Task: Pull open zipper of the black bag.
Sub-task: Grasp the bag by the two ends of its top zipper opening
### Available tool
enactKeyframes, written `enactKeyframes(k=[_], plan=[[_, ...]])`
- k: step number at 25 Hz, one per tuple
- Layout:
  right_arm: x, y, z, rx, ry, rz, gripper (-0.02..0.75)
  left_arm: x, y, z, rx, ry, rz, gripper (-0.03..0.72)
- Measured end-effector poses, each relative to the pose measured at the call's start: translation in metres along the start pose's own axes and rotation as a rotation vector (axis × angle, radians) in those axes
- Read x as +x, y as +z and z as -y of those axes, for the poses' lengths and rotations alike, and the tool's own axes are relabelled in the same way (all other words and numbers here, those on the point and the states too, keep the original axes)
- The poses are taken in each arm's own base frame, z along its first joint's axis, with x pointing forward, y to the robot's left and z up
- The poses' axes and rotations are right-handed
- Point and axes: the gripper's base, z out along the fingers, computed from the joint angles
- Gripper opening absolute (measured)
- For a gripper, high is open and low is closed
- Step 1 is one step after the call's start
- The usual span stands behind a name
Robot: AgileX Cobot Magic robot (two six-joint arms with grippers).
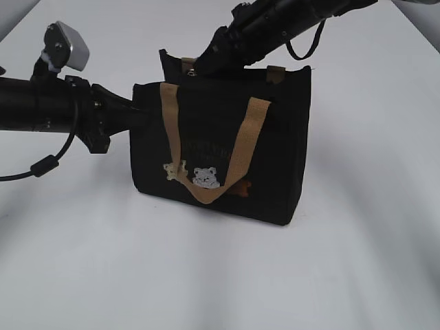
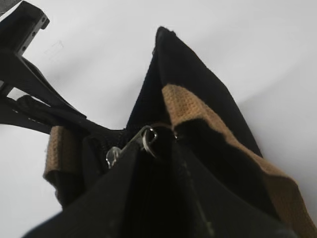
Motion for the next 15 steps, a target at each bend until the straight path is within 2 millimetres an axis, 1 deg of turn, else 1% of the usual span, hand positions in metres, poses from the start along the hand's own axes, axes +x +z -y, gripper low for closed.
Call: enactKeyframes(k=[3, 9, 12, 13, 14, 15], plan=[[0.0, 0.0, 0.0, -0.002, -0.004, -0.001, 0.204, 0.0, 0.0, 0.0, 0.0, 0.0, 0.0, 0.087], [-0.001, 0.002, -0.003, -0.004, -0.042, 0.003, 0.215, 0.0, 0.0, 0.0, 0.0, 0.0, 0.0, 0.087], [-0.003, 0.01, -0.011, -0.004, -0.089, 0.006, 0.215, 0.0, 0.0, 0.0, -0.003, -0.001, -0.004, 0.087], [-0.003, 0.014, -0.013, 0.0, -0.101, 0.006, 0.207, 0.0, 0.0, 0.0, -0.004, -0.001, -0.005, 0.087], [-0.002, 0.019, -0.015, 0.001, -0.11, 0.001, 0.179, 0.001, 0.0, -0.001, -0.006, -0.002, -0.007, 0.087], [-0.001, 0.023, -0.016, 0.006, -0.121, -0.006, 0.127, 0.001, 0.0, -0.001, -0.007, -0.002, -0.008, 0.087]])
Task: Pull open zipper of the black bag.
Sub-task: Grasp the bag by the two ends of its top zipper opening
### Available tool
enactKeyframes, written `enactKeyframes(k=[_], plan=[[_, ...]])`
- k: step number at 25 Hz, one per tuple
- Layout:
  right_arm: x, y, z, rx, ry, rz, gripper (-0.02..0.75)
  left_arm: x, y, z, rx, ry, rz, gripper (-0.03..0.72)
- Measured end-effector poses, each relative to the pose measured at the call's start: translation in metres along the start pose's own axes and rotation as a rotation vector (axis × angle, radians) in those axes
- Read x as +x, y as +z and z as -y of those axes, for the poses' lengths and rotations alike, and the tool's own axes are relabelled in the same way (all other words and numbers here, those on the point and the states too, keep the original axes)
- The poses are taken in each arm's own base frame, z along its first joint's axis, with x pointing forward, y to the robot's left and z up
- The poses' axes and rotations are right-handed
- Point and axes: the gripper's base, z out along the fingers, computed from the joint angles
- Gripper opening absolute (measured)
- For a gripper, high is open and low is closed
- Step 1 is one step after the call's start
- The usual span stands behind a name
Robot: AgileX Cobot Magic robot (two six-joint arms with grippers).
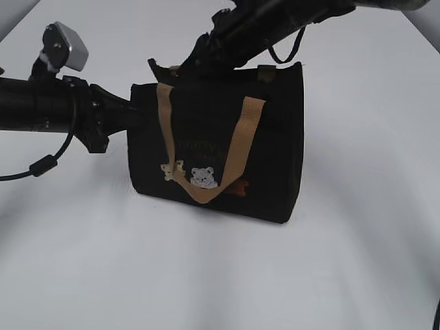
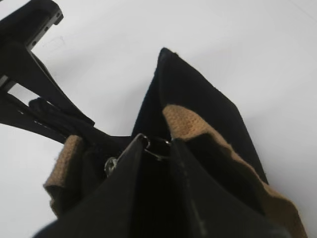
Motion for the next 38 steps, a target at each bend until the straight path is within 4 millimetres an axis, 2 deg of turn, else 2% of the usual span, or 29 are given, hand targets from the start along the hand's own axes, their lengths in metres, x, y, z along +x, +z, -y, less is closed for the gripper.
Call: enactKeyframes(k=[3, 8, 15, 20, 22, 25, 27, 38], plan=[[0.004, 0.006, 0.0, 0.008, -0.02, -0.029, 0.001, 0.0, 0.0, 0.0, -0.001, 0.0, -0.002, 0.087], [0.002, -0.001, 0.001, 0.034, -0.049, -0.04, -0.001, 0.0, 0.0, 0.0, 0.001, 0.001, -0.001, 0.087], [-0.015, -0.038, -0.003, 0.05, -0.078, -0.001, -0.001, 0.0, 0.0, 0.0, 0.003, 0.001, 0.0, 0.087], [-0.017, -0.041, -0.003, 0.041, -0.041, 0.005, -0.001, 0.0, 0.0, 0.0, 0.003, 0.001, 0.0, 0.087], [-0.019, -0.041, -0.005, 0.026, 0.01, 0.029, 0.024, 0.0, 0.0, 0.0, 0.003, 0.001, 0.0, 0.087], [-0.023, -0.042, -0.006, 0.003, 0.071, 0.079, 0.13, 0.0, 0.0, 0.0, 0.002, 0.001, 0.001, 0.087], [-0.026, -0.041, -0.009, -0.014, 0.094, 0.103, 0.16, 0.0, 0.0, 0.0, 0.002, 0.001, 0.001, 0.087], [-0.016, -0.01, -0.013, -0.054, 0.132, 0.084, 0.181, 0.0, 0.0, 0.0, 0.003, 0.001, 0.002, 0.087]])
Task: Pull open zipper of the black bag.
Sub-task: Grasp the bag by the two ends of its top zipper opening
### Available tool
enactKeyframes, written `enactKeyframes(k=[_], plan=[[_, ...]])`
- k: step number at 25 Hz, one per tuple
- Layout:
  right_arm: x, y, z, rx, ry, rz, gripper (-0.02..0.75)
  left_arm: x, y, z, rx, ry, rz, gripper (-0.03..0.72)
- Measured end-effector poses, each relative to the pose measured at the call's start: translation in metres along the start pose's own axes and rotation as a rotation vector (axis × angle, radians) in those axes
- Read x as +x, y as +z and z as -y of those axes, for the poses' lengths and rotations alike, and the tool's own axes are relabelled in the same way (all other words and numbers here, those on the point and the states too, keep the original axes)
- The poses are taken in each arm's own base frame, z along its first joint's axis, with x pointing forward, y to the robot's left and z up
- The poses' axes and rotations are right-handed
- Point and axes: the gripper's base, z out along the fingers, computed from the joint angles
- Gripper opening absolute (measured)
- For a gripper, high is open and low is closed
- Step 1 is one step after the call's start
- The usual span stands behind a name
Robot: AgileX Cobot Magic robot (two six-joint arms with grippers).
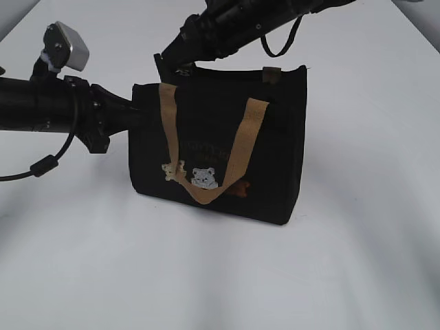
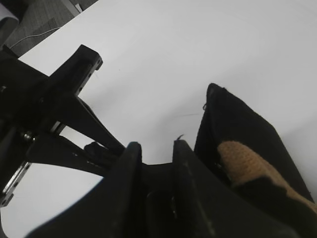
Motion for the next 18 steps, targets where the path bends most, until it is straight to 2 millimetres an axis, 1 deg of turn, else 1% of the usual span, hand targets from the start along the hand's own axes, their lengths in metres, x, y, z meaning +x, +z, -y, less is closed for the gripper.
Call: enactKeyframes(k=[7, 12, 15, 18], plan=[[0.0018, 0.0054, 0.0063, 0.029, 0.02, 0.021, 0.181, 0.0, 0.0, 0.0, 0.0, 0.0, 0.0, 0.087], [0.0024, 0.0072, 0.007, 0.022, 0.037, 0.028, 0.181, 0.0, 0.0, 0.0, 0.0, 0.0, 0.0, 0.087], [-0.001, 0.007, 0.004, -0.013, 0.087, 0.064, 0.181, 0.0, 0.0, 0.0, 0.0, 0.0, 0.0, 0.087], [-0.0029, 0.0067, -0.001, -0.073, 0.176, 0.08, 0.181, 0.0, 0.0, 0.0, 0.0, 0.0, 0.0, 0.087]])
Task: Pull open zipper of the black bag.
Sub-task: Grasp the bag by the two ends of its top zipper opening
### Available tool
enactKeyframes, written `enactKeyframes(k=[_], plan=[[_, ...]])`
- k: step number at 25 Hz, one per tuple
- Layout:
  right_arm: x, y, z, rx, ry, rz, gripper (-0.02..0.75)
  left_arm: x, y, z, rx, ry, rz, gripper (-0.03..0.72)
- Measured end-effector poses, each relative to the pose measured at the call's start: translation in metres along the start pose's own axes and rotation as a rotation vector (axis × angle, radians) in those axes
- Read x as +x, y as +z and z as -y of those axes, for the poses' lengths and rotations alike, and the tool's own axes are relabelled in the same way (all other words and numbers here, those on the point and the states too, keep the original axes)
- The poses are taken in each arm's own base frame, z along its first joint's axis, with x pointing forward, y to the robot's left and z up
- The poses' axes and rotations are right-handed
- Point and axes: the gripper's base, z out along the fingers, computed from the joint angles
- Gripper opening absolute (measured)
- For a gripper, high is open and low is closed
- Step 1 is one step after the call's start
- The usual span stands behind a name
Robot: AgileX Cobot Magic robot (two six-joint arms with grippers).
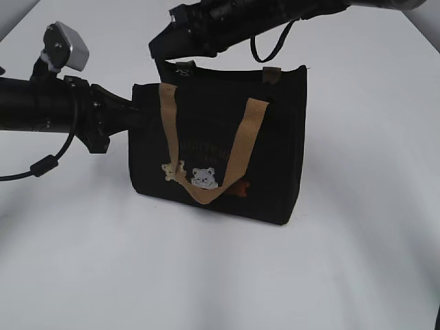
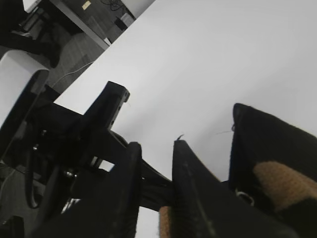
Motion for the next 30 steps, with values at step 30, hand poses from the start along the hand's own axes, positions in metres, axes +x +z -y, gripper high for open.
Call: enactKeyframes(k=[30], plan=[[0.005, -0.005, 0.017, 0.141, -0.076, -0.062, 0.182, 0.0, 0.0, 0.0, 0.0, 0.0, 0.0, 0.087]])
